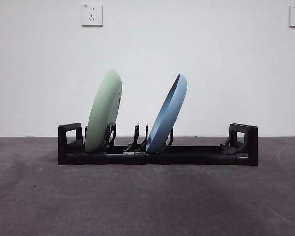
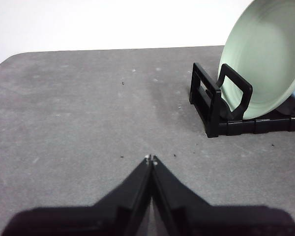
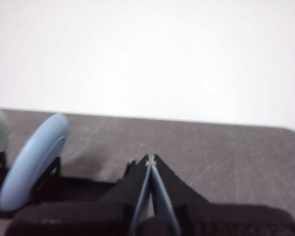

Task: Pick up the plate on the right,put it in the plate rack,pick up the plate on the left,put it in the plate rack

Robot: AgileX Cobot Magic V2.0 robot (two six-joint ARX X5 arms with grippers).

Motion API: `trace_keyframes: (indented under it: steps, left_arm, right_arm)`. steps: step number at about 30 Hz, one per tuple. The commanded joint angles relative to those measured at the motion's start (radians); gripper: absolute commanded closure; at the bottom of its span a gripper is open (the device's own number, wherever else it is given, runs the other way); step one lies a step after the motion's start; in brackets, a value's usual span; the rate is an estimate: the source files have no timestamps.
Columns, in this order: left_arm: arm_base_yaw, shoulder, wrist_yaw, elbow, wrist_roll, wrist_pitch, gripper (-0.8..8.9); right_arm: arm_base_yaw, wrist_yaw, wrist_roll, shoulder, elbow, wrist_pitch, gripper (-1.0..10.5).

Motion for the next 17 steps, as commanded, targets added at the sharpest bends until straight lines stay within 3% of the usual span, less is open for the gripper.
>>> trace_keyframes:
  steps: [1,8,17]
  left_arm:
    - [0.003,-0.001,-0.001,-0.014,-0.008,-0.001,8.15]
    - [0.003,-0.001,-0.001,-0.014,-0.008,-0.001,8.15]
    - [0.003,-0.001,-0.001,-0.014,-0.008,-0.001,8.15]
  right_arm:
    - [-0.021,-0.052,-0.008,-0.06,-0.146,0.123,9.5]
    - [-0.021,-0.054,0.013,-0.156,-0.373,0.181,9.5]
    - [-0.021,-0.048,0.073,-0.251,-0.51,0.167,9.5]
